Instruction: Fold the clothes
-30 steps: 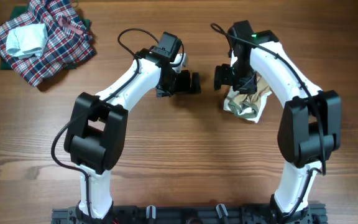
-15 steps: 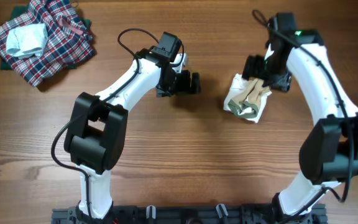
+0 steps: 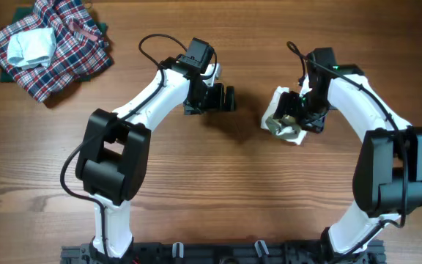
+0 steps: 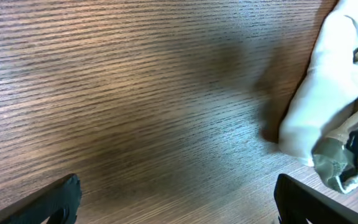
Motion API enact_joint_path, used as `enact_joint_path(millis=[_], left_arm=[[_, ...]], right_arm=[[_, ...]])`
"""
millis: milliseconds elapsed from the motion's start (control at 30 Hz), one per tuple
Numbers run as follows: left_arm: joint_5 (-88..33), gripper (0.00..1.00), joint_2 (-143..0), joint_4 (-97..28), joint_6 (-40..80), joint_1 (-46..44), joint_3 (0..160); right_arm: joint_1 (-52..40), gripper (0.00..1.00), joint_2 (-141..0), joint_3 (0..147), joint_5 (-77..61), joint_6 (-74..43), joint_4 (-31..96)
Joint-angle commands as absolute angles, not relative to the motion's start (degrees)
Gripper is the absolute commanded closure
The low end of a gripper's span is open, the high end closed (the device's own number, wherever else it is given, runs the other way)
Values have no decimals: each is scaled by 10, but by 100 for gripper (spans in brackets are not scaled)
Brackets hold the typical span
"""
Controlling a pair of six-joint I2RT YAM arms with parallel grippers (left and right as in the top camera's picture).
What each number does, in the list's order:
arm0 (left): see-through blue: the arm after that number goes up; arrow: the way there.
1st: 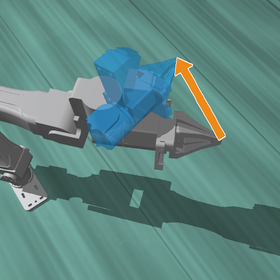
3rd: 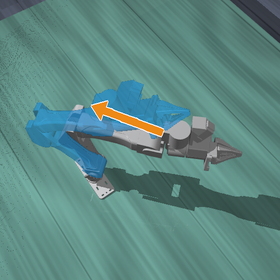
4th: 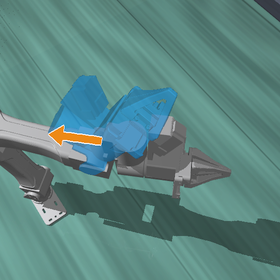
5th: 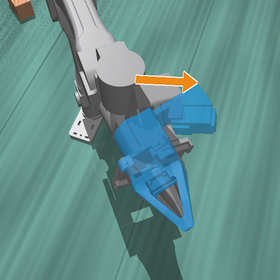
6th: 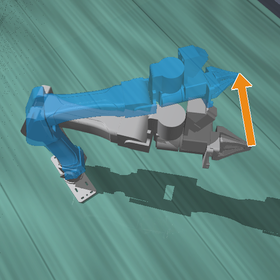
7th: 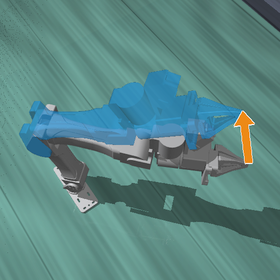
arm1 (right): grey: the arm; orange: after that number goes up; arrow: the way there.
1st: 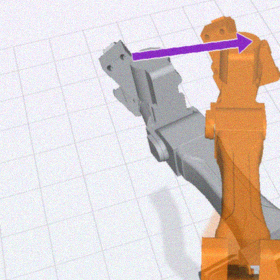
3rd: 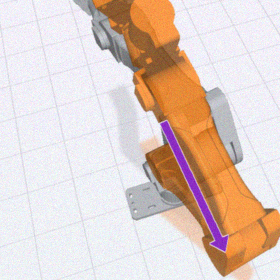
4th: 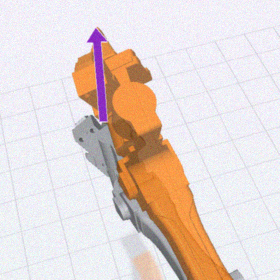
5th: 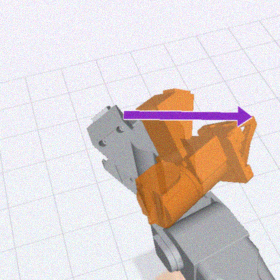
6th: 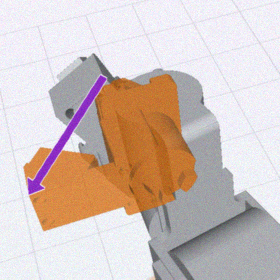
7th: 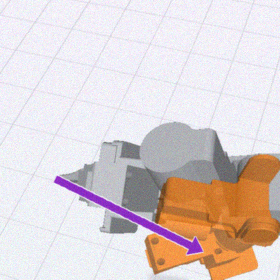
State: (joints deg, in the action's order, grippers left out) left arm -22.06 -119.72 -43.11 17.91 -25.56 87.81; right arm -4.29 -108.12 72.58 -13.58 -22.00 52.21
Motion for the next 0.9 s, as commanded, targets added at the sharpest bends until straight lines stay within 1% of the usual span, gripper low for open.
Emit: enact_joint_path(millis=[0,67,200,233,267,400,500,567,667,767,867], left_arm=[[-213,0,-1182,-431,184,-256,881],[-213,0,-1182,-431,184,-256,881],[-213,0,-1182,-431,184,-256,881],[-213,0,-1182,-431,184,-256,881],[-213,0,-1182,-431,184,-256,881],[-213,0,-1182,-431,184,-256,881],[-213,0,-1182,-431,184,-256,881],[-213,0,-1182,-432,184,-256,881],[-213,0,-1182,-433,184,-256,881],[-213,0,-1182,-436,184,-256,881],[-213,0,-1182,-435,184,-256,881]], right_arm=[[-41,31,-1084,724,-159,-225,514],[-41,38,-1084,727,-154,-225,516],[-41,42,-1084,749,-141,-226,536],[-41,44,-1083,753,-142,-226,539],[-41,48,-1081,757,-142,-227,541],[-41,70,-1079,757,-142,-231,540],[-41,80,-1079,757,-142,-234,535],[-41,85,-1079,757,-142,-243,525],[-41,88,-1079,757,-142,-258,501],[-41,96,-1079,757,-142,-260,473],[-41,96,-1079,757,-151,-262,437]])
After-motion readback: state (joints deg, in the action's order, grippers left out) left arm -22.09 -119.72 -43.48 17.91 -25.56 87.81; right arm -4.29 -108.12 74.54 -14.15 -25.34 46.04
